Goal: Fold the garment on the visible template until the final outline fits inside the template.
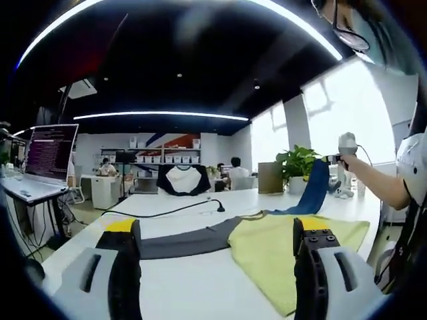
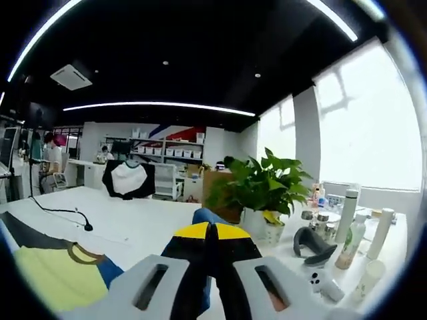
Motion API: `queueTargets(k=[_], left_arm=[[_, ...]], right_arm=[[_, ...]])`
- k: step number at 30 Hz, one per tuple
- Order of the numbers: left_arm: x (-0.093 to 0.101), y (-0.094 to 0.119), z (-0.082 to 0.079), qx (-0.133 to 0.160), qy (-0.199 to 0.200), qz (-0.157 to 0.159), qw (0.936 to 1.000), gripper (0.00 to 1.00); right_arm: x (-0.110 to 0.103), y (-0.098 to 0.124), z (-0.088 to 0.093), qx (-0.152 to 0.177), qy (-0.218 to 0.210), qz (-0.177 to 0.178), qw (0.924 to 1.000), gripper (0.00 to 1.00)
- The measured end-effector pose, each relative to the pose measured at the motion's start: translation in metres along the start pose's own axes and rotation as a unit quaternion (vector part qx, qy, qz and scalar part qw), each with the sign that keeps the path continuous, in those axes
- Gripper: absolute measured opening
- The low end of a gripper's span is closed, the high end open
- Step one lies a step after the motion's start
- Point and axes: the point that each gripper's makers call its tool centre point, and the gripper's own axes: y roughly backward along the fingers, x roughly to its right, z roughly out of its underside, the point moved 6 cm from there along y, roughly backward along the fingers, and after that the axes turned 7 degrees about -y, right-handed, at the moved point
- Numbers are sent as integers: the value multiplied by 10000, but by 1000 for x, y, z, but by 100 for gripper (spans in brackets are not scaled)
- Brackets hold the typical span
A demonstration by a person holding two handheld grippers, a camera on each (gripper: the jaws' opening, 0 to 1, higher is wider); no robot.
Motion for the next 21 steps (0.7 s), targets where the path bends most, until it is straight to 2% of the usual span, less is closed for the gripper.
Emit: queueTargets(k=[5,8,14,17,21], left_arm=[[1,-1,1,55,141,92,9998,100],[2,-4,3,123,400,197,9989,100],[2,-6,6,8,261,140,9996,100],[2,-5,8,-202,20,134,9997,100],[2,-4,10,-217,65,204,9995,100]], right_arm=[[-22,0,-6,62,-77,-146,9998,0],[-40,-1,-6,52,-123,-275,9995,0],[-72,-4,-7,55,-183,-544,9983,0],[-91,-3,-11,115,-151,-651,9977,0],[-115,-4,-16,140,-186,-845,9962,0]])
